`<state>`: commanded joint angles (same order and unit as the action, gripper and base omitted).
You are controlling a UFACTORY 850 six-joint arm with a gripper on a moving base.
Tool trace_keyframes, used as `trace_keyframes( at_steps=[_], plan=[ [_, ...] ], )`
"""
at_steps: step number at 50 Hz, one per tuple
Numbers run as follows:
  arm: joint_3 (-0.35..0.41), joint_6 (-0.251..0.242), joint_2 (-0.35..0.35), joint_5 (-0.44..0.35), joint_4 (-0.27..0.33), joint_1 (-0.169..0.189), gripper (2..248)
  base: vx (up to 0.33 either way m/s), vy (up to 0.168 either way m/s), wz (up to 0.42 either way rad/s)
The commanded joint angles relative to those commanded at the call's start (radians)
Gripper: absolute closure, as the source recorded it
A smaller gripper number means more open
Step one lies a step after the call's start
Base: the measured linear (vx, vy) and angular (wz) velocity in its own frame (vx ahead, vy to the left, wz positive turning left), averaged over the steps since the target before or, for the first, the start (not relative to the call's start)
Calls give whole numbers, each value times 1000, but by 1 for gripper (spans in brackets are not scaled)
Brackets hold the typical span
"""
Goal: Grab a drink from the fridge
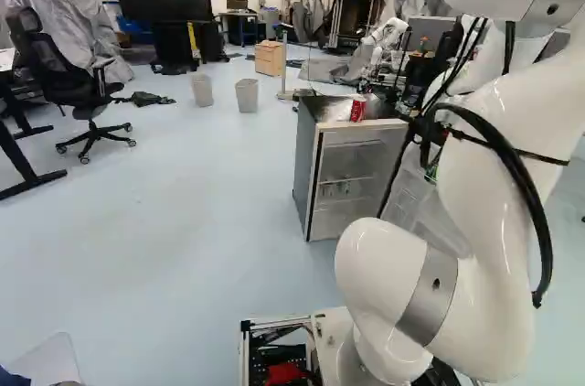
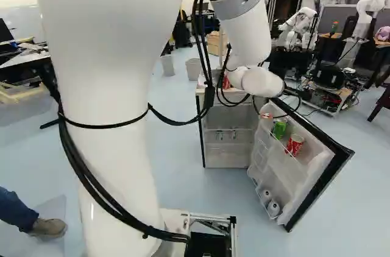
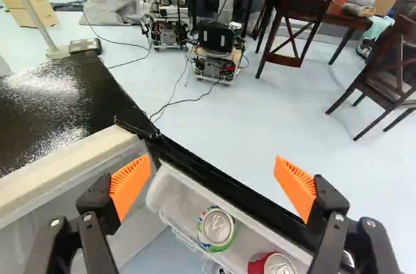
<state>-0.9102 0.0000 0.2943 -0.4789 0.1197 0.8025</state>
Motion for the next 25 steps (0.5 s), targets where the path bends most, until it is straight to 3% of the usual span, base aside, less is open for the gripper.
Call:
trace_keyframes(
  at_steps=[25],
  plan=[
    [-91,0,26,113,-60,51,3,0,0,0]
  ],
)
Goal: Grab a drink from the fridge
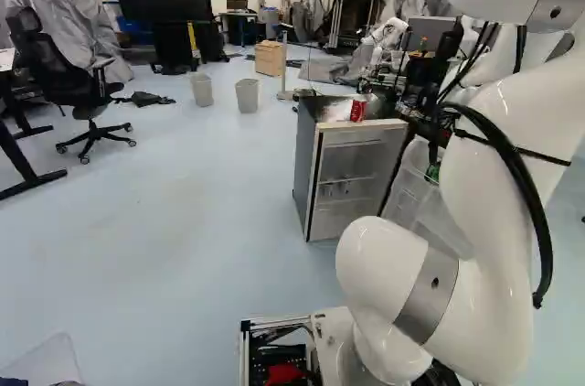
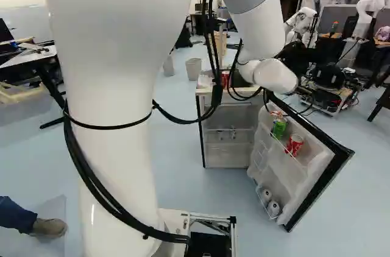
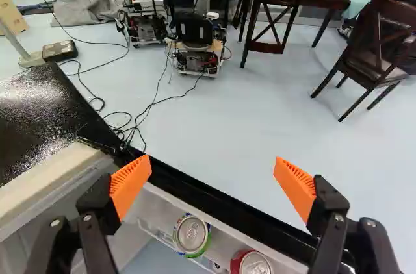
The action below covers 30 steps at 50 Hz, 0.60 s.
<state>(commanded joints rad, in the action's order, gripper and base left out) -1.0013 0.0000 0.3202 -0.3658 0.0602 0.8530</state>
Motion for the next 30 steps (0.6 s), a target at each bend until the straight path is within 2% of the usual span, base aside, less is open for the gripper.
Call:
trace_keyframes(
  at_steps=[30],
  plan=[
    [-125,0,44,201,-81,52,3,0,0,0]
  ],
)
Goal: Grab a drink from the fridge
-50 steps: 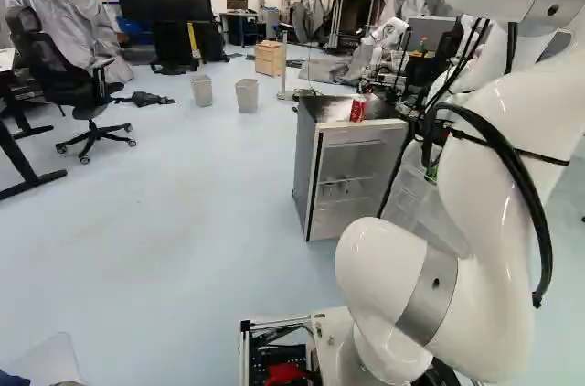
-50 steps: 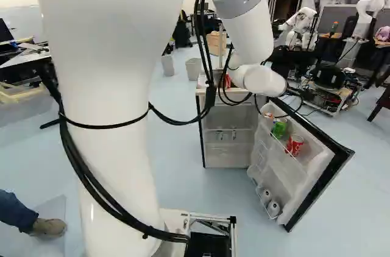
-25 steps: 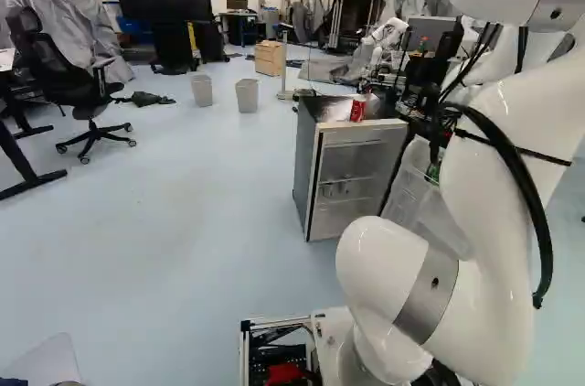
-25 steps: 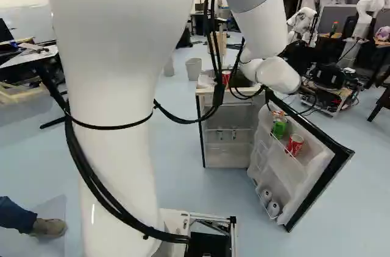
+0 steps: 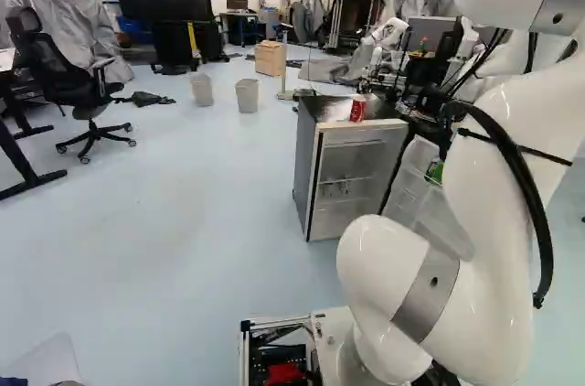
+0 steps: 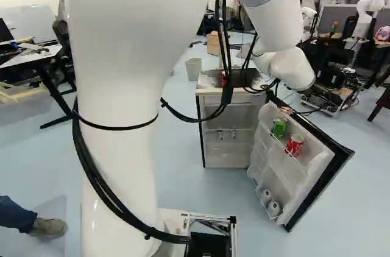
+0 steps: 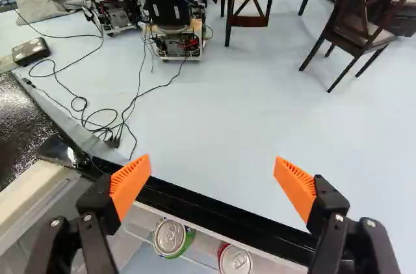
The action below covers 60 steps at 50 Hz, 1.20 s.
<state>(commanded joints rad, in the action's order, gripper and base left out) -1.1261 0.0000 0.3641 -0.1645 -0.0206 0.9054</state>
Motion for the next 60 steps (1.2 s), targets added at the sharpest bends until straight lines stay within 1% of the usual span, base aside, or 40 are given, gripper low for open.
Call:
trace_keyframes(
  at_steps=[16,45,51,60],
  plan=[
    [-70,0,30,110,-42,26,3,0,0,0],
    [-205,0,138,308,-107,72,3,0,0,0],
    [-236,0,172,332,-113,81,3,0,0,0],
    [-285,0,224,341,-114,94,3,0,0,0]
  ],
)
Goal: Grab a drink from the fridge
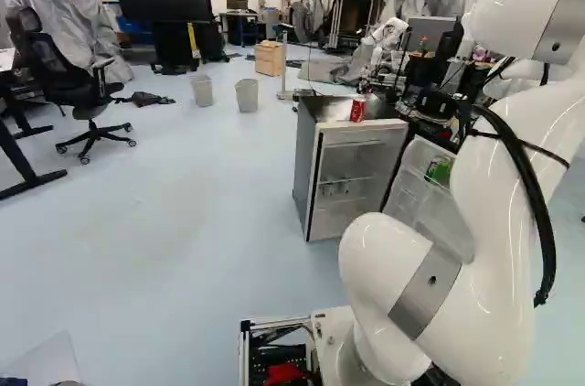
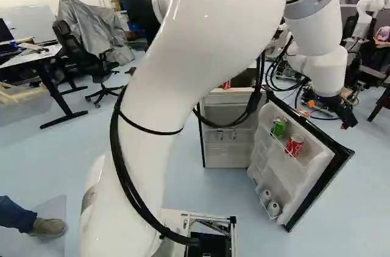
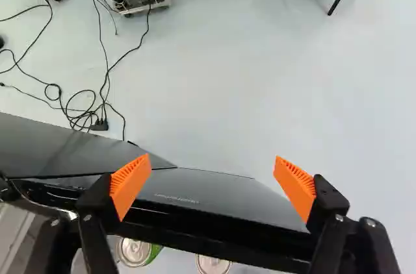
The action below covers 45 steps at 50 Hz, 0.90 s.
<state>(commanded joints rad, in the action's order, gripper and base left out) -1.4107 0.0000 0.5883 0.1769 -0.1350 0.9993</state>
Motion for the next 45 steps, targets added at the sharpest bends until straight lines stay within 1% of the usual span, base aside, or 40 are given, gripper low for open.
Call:
trace_keyframes(
  at_steps=[8,20,32,45],
  plan=[
    [-32,0,39,1,0,8,3,0,0,0],
    [-47,0,71,1,0,10,3,0,0,0],
    [-49,0,78,1,0,10,3,0,0,0],
    [-29,0,65,1,0,18,3,0,0,0]
  ],
)
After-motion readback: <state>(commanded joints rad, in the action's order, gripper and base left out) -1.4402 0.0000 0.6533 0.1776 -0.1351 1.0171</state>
